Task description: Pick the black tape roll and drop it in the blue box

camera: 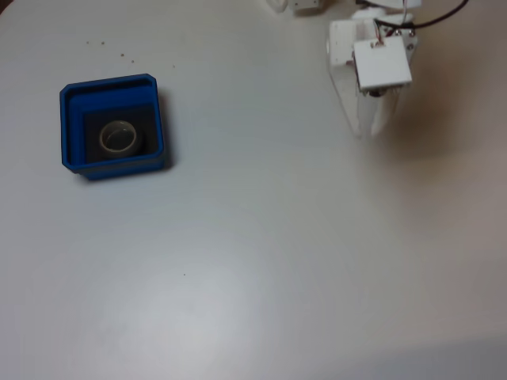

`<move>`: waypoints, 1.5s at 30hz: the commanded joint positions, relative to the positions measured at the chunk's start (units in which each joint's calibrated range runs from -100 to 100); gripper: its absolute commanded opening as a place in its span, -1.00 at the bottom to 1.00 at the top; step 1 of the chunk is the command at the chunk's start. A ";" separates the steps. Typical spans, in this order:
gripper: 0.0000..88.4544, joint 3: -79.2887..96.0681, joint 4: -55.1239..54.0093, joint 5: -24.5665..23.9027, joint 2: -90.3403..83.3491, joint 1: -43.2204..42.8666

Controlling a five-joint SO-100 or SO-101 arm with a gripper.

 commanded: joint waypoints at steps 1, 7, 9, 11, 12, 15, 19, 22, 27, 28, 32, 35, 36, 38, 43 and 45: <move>-0.98 11.28 0.24 0.30 -11.74 -0.10; -0.98 27.99 0.15 0.30 -24.12 -0.10; -0.98 32.13 0.15 0.30 -27.71 -0.10; -0.98 35.72 0.15 0.30 -31.06 0.00; -0.98 37.43 0.15 0.30 -32.82 0.00; -0.98 42.73 0.15 0.30 -38.08 0.19; -0.98 51.26 0.07 0.39 -46.69 0.19; -0.98 58.45 0.07 0.39 -54.14 0.19; -0.98 68.61 -0.01 0.39 -67.35 0.19; -0.98 70.40 -0.01 0.39 -69.77 0.19; -0.98 77.50 -0.01 0.39 -78.72 0.29; -0.98 82.98 0.07 0.39 -85.07 0.29; -0.98 84.96 0.07 0.39 -87.08 0.29; -0.98 89.36 0.07 0.39 -91.34 0.29; -0.98 100.77 0.07 0.39 -101.46 0.29; -0.98 104.36 -0.01 0.39 -102.63 0.39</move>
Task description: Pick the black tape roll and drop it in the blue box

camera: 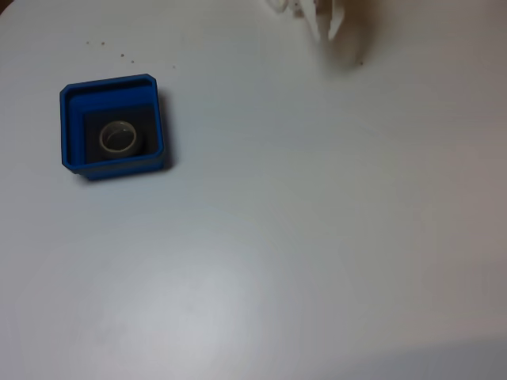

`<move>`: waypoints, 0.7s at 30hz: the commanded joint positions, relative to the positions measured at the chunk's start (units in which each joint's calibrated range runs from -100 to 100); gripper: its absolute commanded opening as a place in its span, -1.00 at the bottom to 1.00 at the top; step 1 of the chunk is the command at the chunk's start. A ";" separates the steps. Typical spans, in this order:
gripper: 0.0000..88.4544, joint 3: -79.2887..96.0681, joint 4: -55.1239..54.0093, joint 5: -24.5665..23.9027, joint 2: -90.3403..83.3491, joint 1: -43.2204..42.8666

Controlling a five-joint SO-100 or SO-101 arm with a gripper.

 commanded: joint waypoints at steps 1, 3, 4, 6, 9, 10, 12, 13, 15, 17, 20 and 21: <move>-0.98 5.89 -0.01 0.39 -3.65 0.39; -0.98 8.05 -0.09 0.39 -3.57 0.39; -0.98 9.04 -0.09 0.39 -3.57 0.39; -0.98 10.56 -0.09 0.39 -3.57 0.39; -0.98 13.44 -0.18 0.39 -3.57 0.39; -0.98 14.88 -0.34 0.39 -3.57 0.29; -0.98 18.47 -0.42 0.39 -3.57 0.19; -0.98 20.63 -0.51 0.39 -3.57 0.09; -0.98 21.17 -0.51 0.39 -3.65 0.09; -0.98 21.08 -0.59 0.30 -3.65 0.09; -0.98 21.08 -2.07 0.30 -3.73 -0.10; -0.98 21.08 -3.89 0.30 -3.73 -0.10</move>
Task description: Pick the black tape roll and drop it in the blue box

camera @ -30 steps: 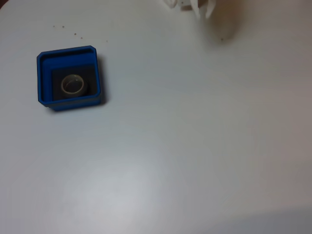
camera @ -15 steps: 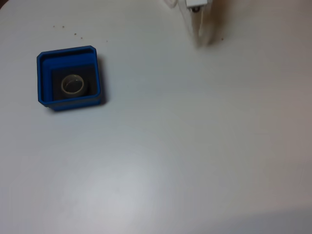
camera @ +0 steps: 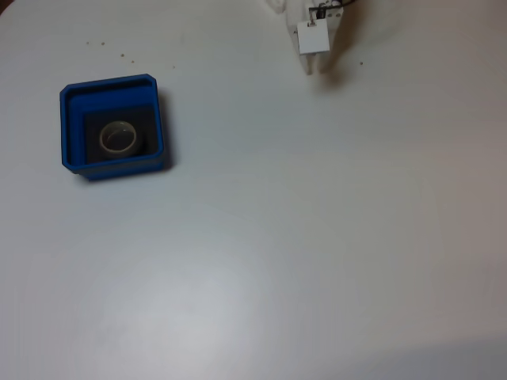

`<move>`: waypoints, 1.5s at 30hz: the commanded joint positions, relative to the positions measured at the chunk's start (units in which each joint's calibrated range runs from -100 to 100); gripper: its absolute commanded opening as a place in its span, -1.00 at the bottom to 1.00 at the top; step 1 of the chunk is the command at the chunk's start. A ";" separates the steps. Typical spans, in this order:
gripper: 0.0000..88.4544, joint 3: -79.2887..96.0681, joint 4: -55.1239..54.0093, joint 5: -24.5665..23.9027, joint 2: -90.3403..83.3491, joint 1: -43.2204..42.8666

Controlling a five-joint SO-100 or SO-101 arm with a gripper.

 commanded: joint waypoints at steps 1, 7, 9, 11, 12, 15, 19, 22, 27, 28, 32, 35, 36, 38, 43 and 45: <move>-0.98 0.90 -5.54 0.30 -3.56 -0.10; -0.98 0.81 -26.17 0.39 -3.40 0.00; -0.98 0.81 -31.45 0.39 -3.40 0.00; -0.98 0.81 -35.08 0.47 -3.31 0.09; -0.98 0.72 -36.24 0.47 -3.31 0.09; -0.98 0.72 -37.72 2.40 -3.31 0.09; -0.98 0.81 -37.80 8.45 -3.40 0.19; -0.98 0.90 -38.22 10.11 -3.48 0.19; -0.98 0.90 -41.43 10.20 -3.48 0.19; -0.98 0.90 -42.26 10.20 -3.48 0.19; -0.98 0.81 -45.06 10.29 -3.48 0.19; -0.98 0.81 -45.39 10.37 -3.48 0.19; -0.98 0.81 -45.39 10.37 -3.48 0.19; -0.98 0.72 -45.39 10.46 -3.40 0.19; -0.98 0.72 -45.39 11.25 -3.40 0.19; -0.98 0.72 -45.48 13.00 -3.48 0.19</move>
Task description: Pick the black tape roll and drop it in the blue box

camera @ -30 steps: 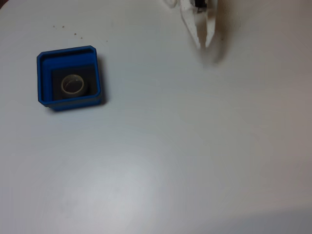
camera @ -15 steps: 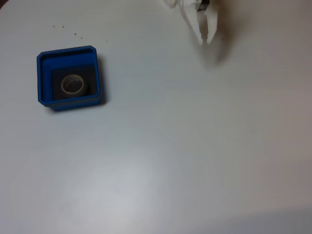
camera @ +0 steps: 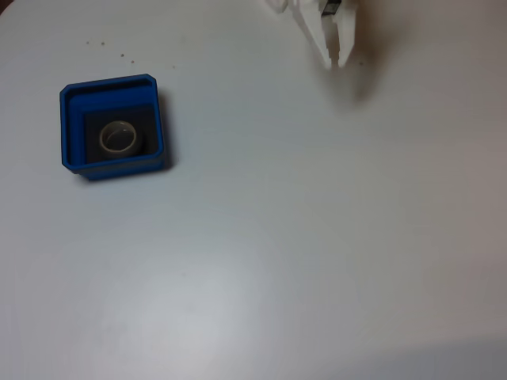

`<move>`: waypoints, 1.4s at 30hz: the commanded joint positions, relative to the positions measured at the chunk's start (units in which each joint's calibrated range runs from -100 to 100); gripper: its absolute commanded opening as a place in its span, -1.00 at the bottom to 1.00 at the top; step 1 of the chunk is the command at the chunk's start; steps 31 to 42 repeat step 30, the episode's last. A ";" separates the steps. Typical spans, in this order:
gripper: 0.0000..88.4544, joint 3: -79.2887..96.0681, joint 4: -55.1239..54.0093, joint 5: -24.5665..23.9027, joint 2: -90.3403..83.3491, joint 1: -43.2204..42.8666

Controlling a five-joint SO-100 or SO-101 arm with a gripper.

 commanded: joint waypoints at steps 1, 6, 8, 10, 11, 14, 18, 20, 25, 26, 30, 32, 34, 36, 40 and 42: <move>-0.98 0.81 -1.47 2.78 -3.48 0.19; -0.98 0.90 -1.47 4.62 -3.56 0.19; -0.98 0.90 -1.47 4.27 -3.56 0.09; -0.98 0.90 -1.30 4.19 -3.56 0.00; -0.98 0.90 -1.22 4.19 -3.56 0.00; -0.98 0.90 -1.14 4.54 -3.31 0.39; -0.98 0.90 -1.14 4.54 -3.15 0.19; -0.98 0.90 -1.14 4.62 -3.15 0.19; -0.98 0.90 -1.06 4.62 -3.15 0.19; -0.98 0.90 -1.06 4.62 -3.15 0.19; -0.98 0.90 -1.06 4.62 -3.15 0.19; -0.98 0.90 -1.06 4.62 -3.15 0.19; -0.98 0.90 -1.06 4.62 -3.15 0.19; -0.98 0.90 -1.06 4.62 -3.15 0.19; -0.98 0.90 -1.06 4.62 -3.15 0.19; -0.98 0.90 -1.06 4.62 -3.15 0.19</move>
